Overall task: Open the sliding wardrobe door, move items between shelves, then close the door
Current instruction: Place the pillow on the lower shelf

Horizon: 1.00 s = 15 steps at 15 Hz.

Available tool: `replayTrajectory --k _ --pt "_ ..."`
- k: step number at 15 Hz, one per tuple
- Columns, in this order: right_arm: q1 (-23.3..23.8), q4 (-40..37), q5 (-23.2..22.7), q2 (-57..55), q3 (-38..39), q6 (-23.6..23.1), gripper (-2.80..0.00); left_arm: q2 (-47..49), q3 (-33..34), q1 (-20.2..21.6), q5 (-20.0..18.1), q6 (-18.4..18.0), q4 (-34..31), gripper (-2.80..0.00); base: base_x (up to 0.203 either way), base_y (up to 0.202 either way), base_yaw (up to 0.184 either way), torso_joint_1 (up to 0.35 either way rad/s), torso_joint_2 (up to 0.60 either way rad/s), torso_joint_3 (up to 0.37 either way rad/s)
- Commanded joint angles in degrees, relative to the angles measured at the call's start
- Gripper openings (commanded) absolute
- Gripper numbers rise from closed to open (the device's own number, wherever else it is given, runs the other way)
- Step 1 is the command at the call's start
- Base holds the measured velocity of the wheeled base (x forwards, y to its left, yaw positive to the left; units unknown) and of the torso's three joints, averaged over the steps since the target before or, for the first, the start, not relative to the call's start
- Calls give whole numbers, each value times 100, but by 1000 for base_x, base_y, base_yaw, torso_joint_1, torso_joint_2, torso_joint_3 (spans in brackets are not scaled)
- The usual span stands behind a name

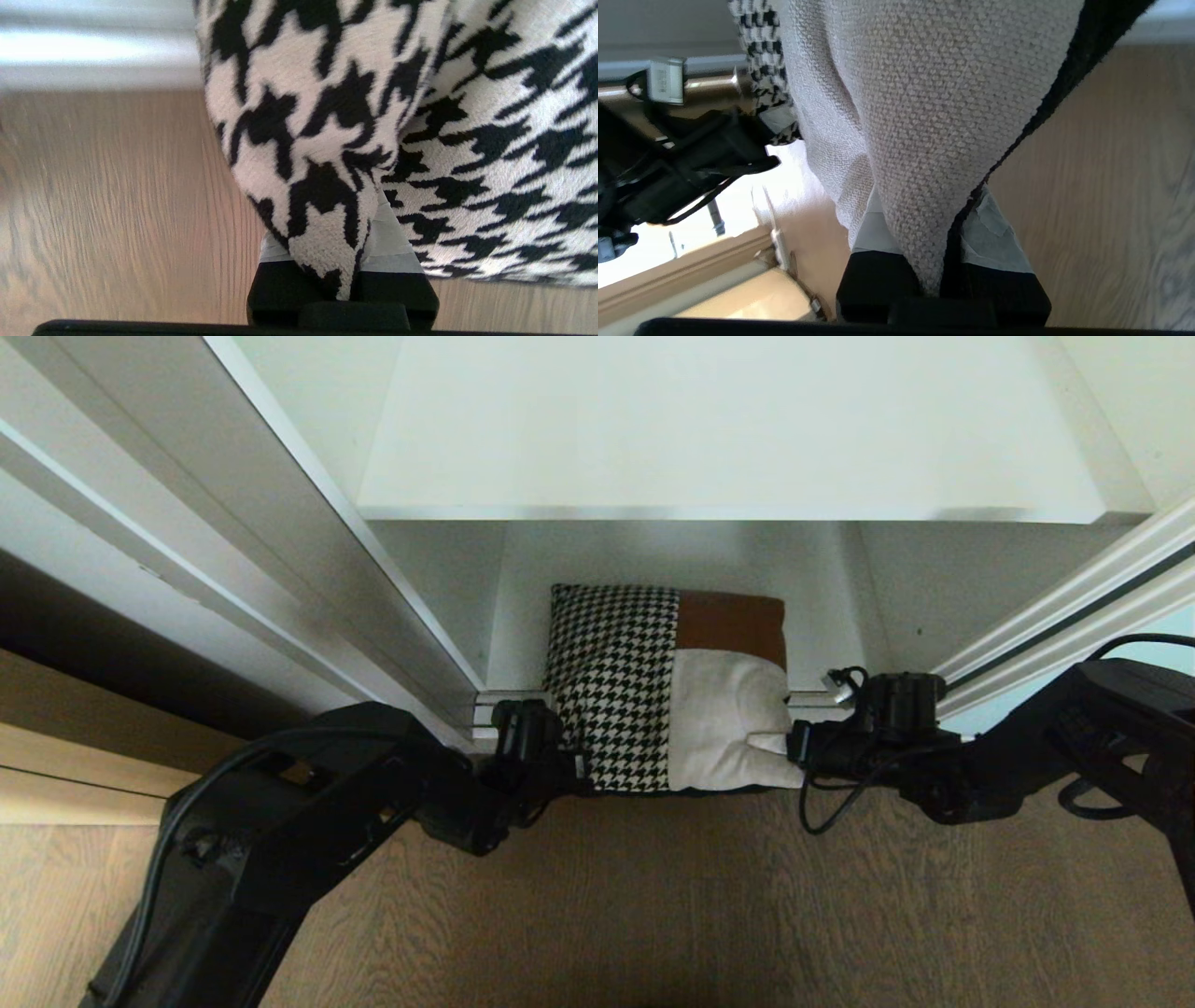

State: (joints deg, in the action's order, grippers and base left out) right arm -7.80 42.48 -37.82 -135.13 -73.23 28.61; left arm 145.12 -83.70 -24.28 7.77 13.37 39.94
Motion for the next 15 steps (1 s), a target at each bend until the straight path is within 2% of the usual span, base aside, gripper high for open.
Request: replayTrajectory --k 1,7,10,12,14,15 --pt "-8 -39 128 -172 -250 6 -280 142 -404 59 48 74 -92 -280 0 0 0 0 0 0" --pt "-53 -610 247 -320 -1026 -43 -280 290 -1024 198 70 254 -337 -280 0 0 0 0 0 0" --pt "-76 -977 503 -780 -1952 -62 -280 393 -1303 229 128 200 -601 -280 0 0 0 0 0 0" --pt "-47 -1367 567 -954 -2341 -73 -280 352 -1365 245 172 122 -629 -280 0 0 0 0 0 0" --pt "-32 -1811 573 -973 -2803 -77 -280 337 -1657 316 355 -273 -634 -280 0 0 0 0 0 0" --pt "-32 -2072 573 -988 -3021 -83 -280 373 -1872 342 400 -344 -659 -280 0 0 0 0 0 0"
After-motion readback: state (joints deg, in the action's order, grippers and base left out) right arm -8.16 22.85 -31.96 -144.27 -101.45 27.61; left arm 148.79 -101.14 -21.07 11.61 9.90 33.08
